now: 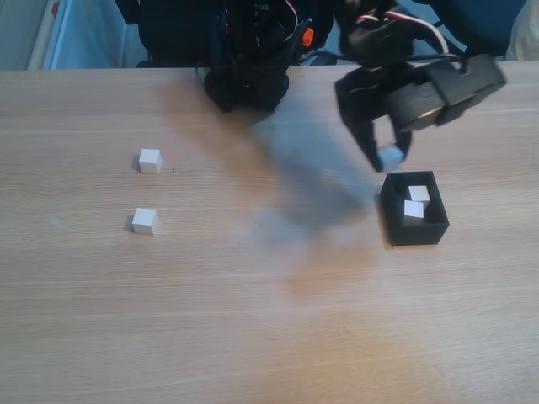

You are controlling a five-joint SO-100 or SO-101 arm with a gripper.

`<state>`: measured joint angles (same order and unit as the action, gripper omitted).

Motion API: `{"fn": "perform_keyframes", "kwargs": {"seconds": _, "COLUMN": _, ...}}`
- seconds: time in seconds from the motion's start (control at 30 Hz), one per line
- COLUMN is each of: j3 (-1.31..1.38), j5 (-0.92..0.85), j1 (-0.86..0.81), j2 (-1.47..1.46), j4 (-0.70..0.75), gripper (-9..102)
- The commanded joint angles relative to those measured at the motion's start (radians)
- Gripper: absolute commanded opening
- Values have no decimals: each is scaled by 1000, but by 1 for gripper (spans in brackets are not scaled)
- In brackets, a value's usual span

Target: Pick blocks and place them in the box.

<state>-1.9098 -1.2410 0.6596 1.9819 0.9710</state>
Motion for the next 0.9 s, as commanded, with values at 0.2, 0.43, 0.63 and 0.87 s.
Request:
{"fn": "perform_keyframes", "kwargs": {"seconds": 0.2, "j3": 176, "j5": 77, "j1": 20, "j2": -160, "j4": -141, "gripper": 4}}
{"fn": "perform_keyframes", "kwargs": {"seconds": 0.43, "j3": 169, "j5": 95, "j1": -2, "j2": -186, "j4": -160, "gripper": 12}}
{"fn": "perform_keyframes", "kwargs": {"seconds": 0.63, "j3": 155, "j5": 84, "j1": -38, "j2": -178, "j4": -133, "gripper": 10}}
{"fn": "perform_keyframes", "kwargs": {"seconds": 0.87, "j3": 80, "j5": 37, "j1": -236, "j2": -29, "j4": 202, "gripper": 8}}
